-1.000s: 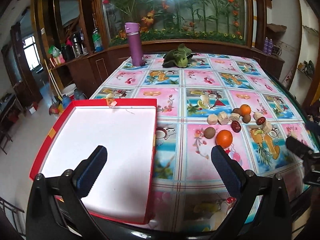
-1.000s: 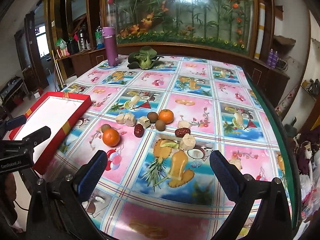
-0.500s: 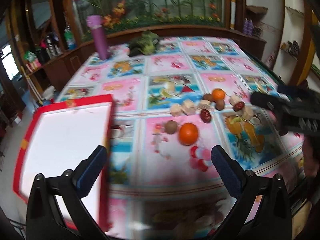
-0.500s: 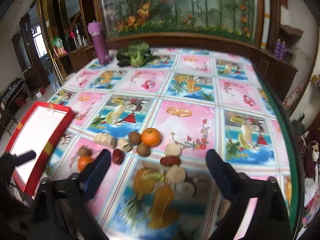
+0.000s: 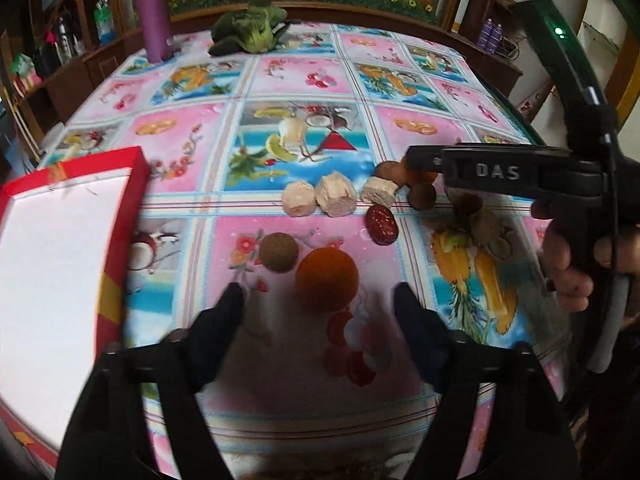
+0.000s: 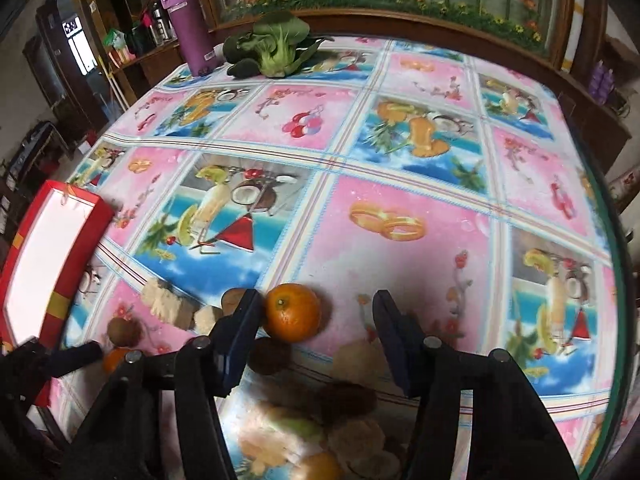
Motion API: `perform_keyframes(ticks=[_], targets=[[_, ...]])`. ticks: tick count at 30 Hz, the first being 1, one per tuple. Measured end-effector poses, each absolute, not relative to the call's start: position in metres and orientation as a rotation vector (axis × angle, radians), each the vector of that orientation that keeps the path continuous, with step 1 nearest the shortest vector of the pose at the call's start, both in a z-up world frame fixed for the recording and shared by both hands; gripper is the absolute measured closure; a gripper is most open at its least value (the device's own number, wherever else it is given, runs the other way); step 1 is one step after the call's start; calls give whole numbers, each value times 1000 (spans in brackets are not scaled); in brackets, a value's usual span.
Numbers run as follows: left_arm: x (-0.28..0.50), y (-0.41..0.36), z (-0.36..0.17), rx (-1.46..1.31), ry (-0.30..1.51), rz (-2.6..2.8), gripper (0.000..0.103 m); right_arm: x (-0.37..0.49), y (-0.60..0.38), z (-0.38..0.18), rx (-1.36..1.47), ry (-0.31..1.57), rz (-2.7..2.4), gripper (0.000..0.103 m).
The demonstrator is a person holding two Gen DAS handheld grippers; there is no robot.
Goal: Organize fruits
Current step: 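Grasp an orange with the right tool while the left tool grasps another orange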
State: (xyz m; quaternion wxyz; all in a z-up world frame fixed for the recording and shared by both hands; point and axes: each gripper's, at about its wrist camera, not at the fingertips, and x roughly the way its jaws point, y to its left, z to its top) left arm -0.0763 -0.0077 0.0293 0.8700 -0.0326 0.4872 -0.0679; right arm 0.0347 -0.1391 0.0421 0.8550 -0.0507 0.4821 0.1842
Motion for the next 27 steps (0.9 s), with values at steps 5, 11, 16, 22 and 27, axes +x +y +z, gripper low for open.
perform_keyframes(ticks=[5, 11, 16, 22, 27], targets=[[-70, -7, 23, -107, 1058, -173, 38, 39, -140, 41, -83, 1041, 413, 51], [-63, -4, 23, -136, 1054, -183, 39, 40, -135, 39, -62, 1072, 477, 65], [-57, -1, 23, -147, 1053, -185, 44, 43, -129, 34, -68, 1083, 487, 69], [-56, 0, 23, -145, 1049, -186, 48, 43, -132, 33, -58, 1086, 481, 73], [-57, -3, 23, -137, 1052, -200, 58, 41, -138, 35, -19, 1087, 473, 73]])
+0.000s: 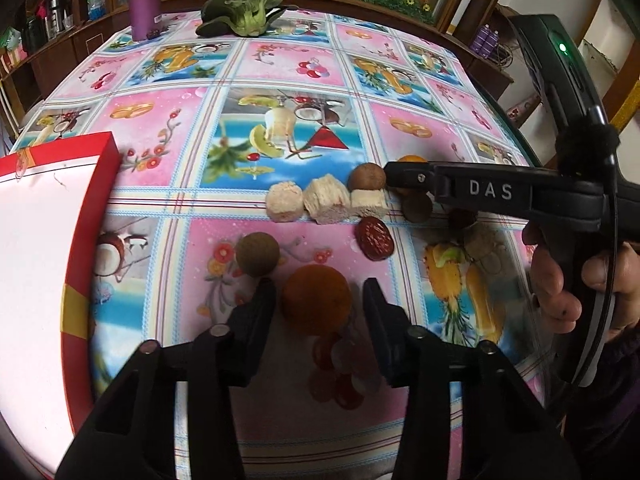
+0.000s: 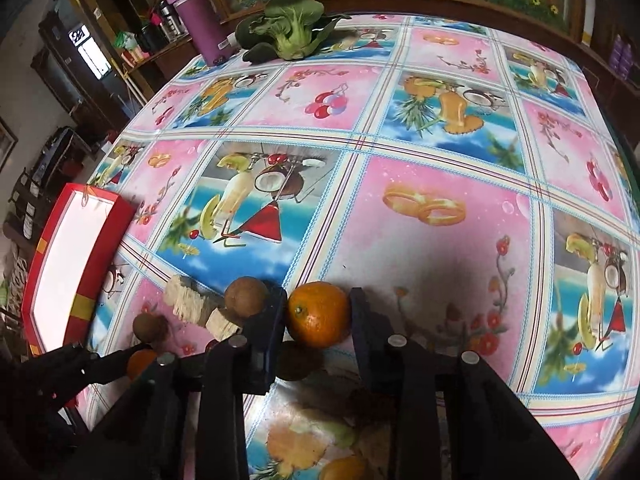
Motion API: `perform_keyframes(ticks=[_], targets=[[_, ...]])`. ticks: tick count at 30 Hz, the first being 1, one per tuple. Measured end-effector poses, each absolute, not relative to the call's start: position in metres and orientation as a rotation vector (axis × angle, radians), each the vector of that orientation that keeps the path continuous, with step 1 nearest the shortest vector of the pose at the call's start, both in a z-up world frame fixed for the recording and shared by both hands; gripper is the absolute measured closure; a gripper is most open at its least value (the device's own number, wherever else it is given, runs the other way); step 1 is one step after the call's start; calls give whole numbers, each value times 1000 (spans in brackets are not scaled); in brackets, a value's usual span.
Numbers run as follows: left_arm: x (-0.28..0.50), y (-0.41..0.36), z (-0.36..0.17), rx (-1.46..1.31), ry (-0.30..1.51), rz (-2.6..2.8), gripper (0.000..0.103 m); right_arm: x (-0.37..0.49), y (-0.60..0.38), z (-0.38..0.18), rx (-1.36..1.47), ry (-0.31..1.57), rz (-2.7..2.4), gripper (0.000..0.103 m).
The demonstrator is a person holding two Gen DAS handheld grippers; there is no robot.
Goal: Organize fruits
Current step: 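Grasp an orange with the right tool while the left tool grasps another orange, then carry both oranges over the white tray and open both tools to drop them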
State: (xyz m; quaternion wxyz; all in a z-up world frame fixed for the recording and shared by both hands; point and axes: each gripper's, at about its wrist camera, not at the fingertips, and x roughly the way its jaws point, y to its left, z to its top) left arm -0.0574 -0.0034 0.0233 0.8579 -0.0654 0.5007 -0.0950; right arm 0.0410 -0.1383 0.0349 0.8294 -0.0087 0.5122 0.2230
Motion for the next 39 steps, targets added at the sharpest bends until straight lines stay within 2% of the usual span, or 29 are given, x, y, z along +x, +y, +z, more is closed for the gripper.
perform_keyframes(ticks=[5, 15, 21, 30, 39], targets=[[-60, -6, 23, -115, 1038, -177, 67, 33, -148, 44, 19, 1063, 477, 73], [-73, 3, 30, -131, 1009, -184, 68, 2, -142, 71, 26, 1004, 513, 73], [-101, 23, 54, -102, 927, -130, 68, -26, -91, 87, -18, 959, 620, 73], [-146, 114, 85, -68, 774, 151, 68, -39, 26, 89, -51, 941, 785, 73], [-151, 220, 70, -90, 759, 429, 68, -33, 123, 56, -151, 1024, 790, 73]])
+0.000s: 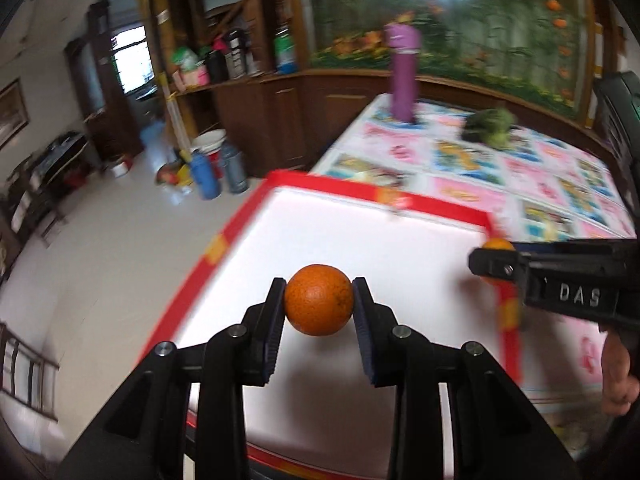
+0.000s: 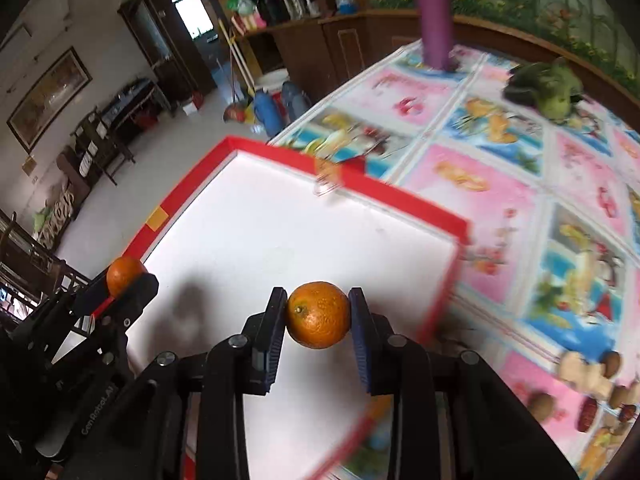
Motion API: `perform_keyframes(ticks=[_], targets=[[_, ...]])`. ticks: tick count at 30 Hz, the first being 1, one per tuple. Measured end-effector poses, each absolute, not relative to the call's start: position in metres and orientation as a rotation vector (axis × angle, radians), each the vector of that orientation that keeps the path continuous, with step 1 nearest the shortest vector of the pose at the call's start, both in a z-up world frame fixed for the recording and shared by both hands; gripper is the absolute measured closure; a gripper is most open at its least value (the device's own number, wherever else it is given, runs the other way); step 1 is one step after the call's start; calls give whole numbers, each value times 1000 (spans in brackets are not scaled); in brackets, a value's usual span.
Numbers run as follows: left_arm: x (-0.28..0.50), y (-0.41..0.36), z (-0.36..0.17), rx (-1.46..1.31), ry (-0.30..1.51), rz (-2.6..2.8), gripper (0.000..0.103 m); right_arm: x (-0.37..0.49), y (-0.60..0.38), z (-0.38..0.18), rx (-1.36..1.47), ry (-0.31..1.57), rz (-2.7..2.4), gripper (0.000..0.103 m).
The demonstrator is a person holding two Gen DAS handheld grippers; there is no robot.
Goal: Organize fruits
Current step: 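Carry both oranges over the white tray and open both tools to drop them, then grasp a red date with the right tool while the left tool grasps a brown kiwi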
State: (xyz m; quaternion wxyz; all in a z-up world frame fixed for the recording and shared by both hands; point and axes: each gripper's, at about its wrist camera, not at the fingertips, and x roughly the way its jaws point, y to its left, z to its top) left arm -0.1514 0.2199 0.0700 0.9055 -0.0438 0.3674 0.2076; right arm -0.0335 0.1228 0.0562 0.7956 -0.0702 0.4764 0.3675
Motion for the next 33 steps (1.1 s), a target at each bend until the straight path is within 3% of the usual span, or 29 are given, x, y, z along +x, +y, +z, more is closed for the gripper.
perform_keyframes(ticks=[9, 11, 12, 13, 14, 15, 17, 22, 27, 33], targets=[[-136, 258, 35, -126, 860, 491, 68, -36, 149, 38, -213, 1061, 749, 71], [-135, 260, 31, -139, 883, 491, 67, -38, 151, 37, -239, 1065, 740, 60], [-135, 260, 31, -143, 885, 497, 67, -39, 151, 38, -241, 1070, 747, 49], [-135, 260, 30, -139, 892, 506, 66, -39, 150, 39, -228, 1071, 759, 47], [-136, 261, 30, -139, 903, 511, 62, -39, 148, 40, -209, 1065, 765, 47], [-137, 262, 30, -139, 902, 520, 48, -42, 142, 45, -190, 1049, 769, 47], [-141, 265, 33, -147, 904, 535, 33, -48, 132, 56, -173, 1016, 781, 47], [-161, 254, 62, -104, 787, 577, 29, -67, 74, 90, -100, 913, 773, 47], [-171, 206, 90, -74, 695, 441, 15, -85, -17, 108, -54, 836, 667, 47], [-176, 120, 90, 2, 734, 158, 14, -124, -152, 104, -65, 814, 411, 46]])
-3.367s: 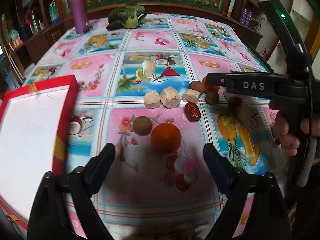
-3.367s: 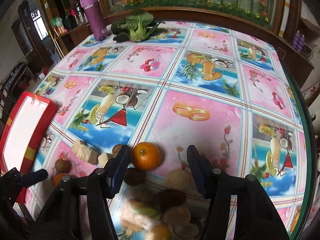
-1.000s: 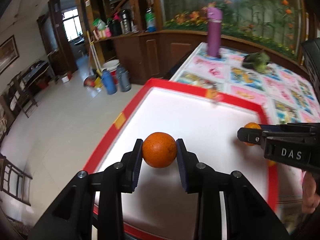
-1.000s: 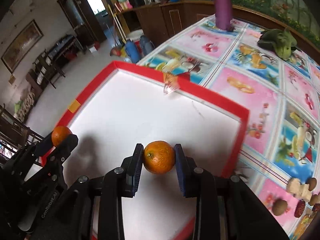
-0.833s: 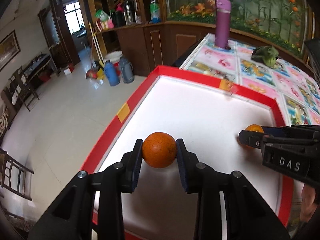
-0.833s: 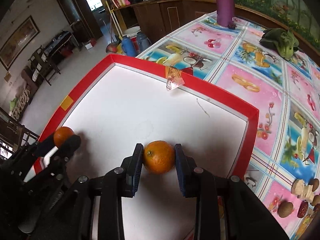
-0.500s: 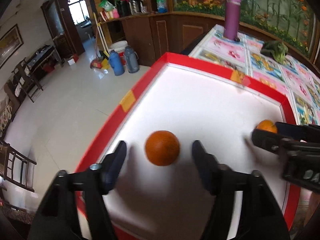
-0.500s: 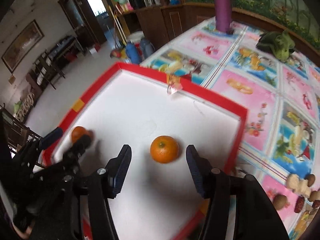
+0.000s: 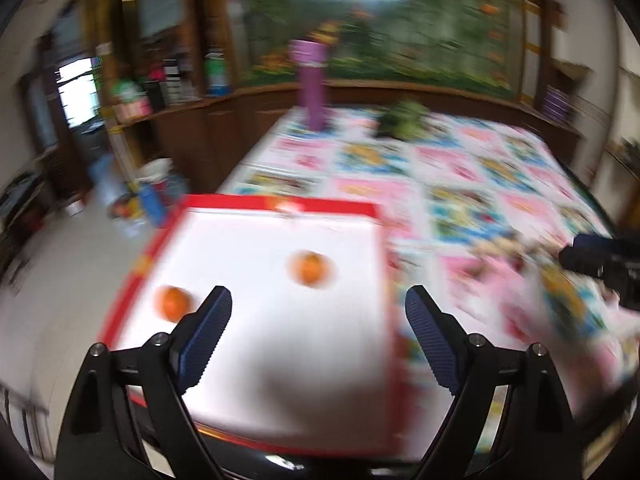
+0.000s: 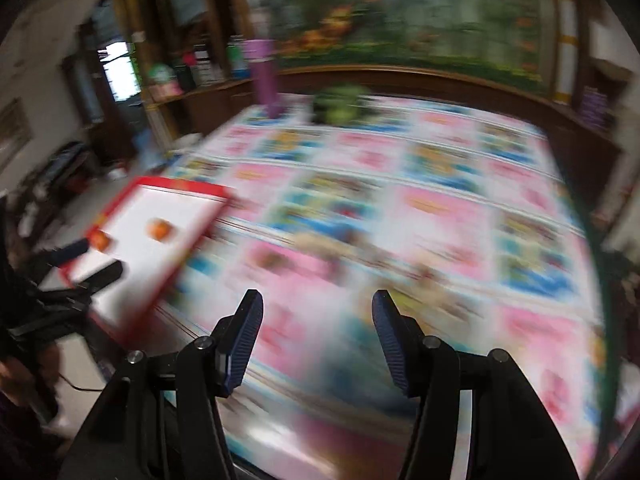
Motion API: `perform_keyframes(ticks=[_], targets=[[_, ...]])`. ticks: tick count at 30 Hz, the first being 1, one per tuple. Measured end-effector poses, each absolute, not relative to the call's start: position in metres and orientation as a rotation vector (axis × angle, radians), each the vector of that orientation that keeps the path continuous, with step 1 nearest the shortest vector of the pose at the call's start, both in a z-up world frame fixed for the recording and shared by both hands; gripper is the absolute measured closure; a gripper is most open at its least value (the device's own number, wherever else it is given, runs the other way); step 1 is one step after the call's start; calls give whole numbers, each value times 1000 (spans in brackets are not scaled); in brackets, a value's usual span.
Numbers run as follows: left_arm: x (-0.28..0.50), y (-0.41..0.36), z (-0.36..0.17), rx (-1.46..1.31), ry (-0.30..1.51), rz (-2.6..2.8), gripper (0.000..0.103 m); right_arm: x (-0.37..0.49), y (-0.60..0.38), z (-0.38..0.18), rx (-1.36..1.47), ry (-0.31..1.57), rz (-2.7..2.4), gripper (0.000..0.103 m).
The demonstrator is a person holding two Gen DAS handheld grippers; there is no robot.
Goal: Organize fruits
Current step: 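Grasp a red date with the right tool while the left tool grasps a brown kiwi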
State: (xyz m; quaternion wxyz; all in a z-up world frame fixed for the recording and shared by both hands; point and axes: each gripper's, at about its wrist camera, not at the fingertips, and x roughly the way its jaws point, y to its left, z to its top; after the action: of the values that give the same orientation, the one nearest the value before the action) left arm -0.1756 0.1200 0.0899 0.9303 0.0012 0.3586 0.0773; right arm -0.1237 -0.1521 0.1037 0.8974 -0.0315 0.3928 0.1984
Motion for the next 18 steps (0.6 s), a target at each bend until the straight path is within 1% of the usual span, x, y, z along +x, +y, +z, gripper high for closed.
perform_keyframes(ticks=[3, 9, 14, 18], targets=[[-179, 82, 80, 31, 778, 35, 14, -152, -221, 93, -47, 860, 301, 46], [-177, 26, 65, 96, 865, -98, 14, -186, -283, 72, -52, 887, 209, 46], [-162, 11, 65, 112, 892, -88, 14, -153, -288, 56, 87, 894, 230, 46], [-149, 16, 63, 112, 919, -27, 14, -133, -290, 45, 131, 899, 208, 46]])
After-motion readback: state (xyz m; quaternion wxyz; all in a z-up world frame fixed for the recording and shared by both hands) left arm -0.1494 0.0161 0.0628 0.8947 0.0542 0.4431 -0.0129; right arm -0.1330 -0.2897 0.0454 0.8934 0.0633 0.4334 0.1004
